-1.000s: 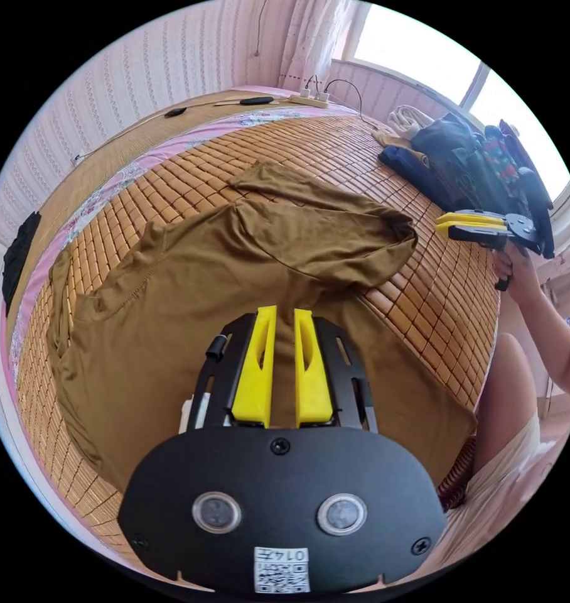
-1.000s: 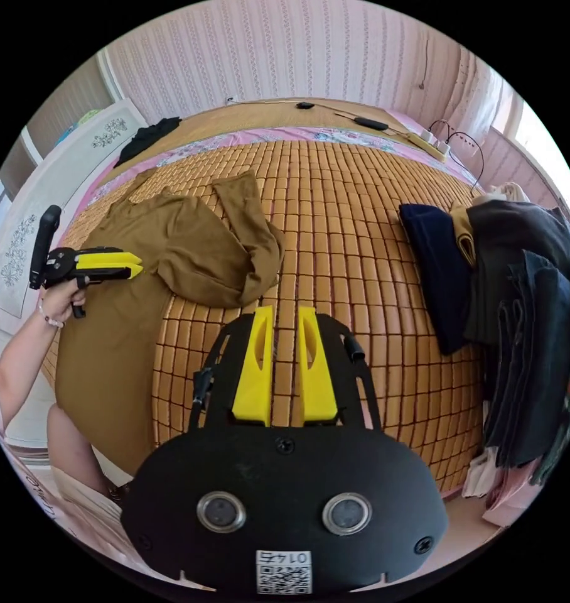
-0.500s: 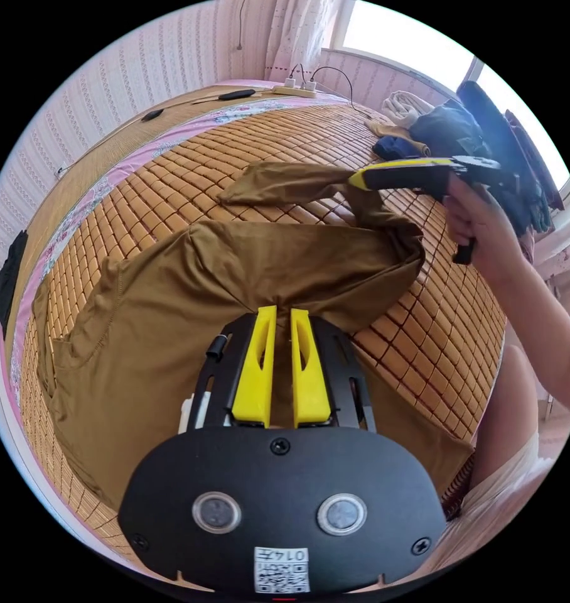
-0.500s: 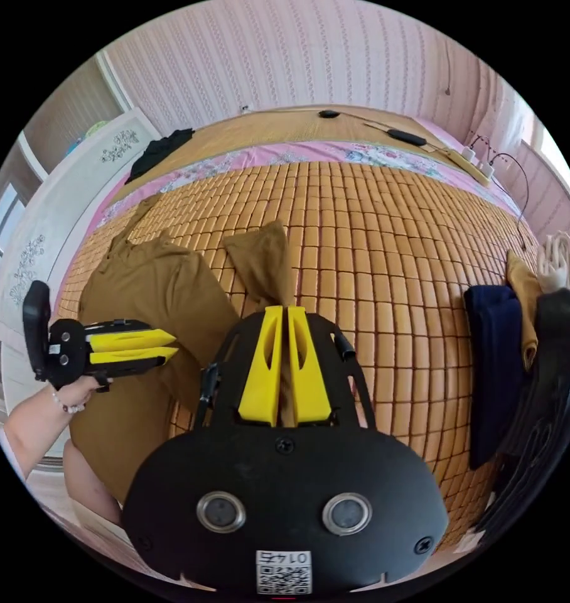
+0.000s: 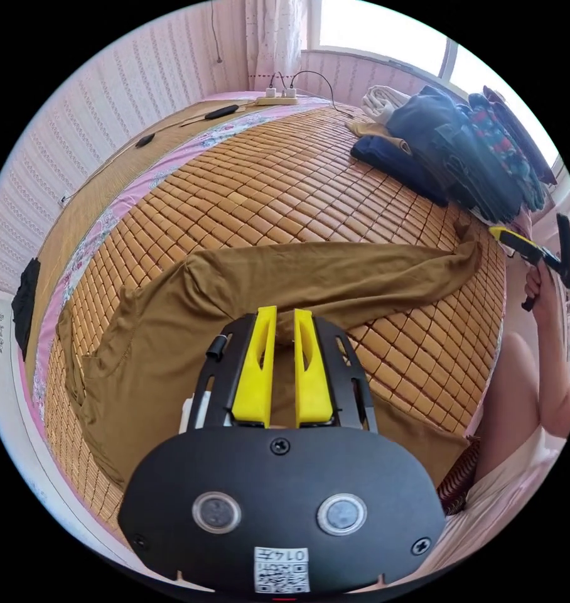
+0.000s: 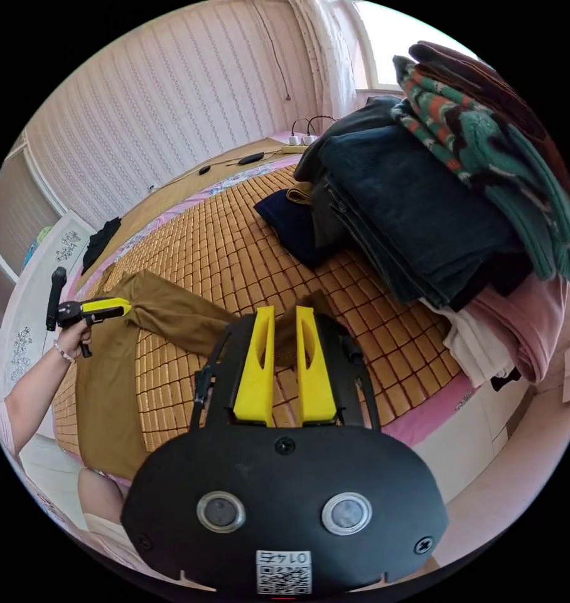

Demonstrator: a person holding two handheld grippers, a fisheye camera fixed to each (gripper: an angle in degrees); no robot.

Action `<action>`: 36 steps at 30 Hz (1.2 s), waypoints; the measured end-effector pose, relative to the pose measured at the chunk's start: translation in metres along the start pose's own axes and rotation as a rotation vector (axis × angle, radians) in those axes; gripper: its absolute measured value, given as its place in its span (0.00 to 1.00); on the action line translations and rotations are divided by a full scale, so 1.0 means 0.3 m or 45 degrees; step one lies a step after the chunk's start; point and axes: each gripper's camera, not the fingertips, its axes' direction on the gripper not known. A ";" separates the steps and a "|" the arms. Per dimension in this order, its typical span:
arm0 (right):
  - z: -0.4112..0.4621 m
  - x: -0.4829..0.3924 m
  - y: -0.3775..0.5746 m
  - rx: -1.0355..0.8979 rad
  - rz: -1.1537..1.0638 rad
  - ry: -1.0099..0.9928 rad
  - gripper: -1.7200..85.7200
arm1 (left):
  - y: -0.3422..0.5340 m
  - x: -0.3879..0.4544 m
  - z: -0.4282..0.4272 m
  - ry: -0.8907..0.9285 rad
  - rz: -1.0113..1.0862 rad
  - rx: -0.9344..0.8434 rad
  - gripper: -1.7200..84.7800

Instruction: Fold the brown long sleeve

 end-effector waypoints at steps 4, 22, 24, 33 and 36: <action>0.107 0.050 -0.019 -0.184 0.017 0.092 0.12 | -0.111 0.110 0.027 -0.007 0.080 -0.025 0.08; -0.026 0.265 0.009 -0.080 -0.003 0.093 0.08 | -0.392 0.210 0.190 -0.034 -0.083 -0.012 0.01; -0.033 0.274 0.003 -0.098 0.004 0.132 0.05 | -0.411 0.202 0.212 -0.068 -0.129 -0.022 0.01; -0.086 0.340 0.003 -0.127 0.036 0.192 0.03 | -0.483 0.207 0.245 -0.081 -0.198 -0.034 0.01; -0.116 0.355 0.009 -0.074 0.061 0.225 0.04 | -0.478 0.210 0.223 -0.050 -0.205 -0.004 0.01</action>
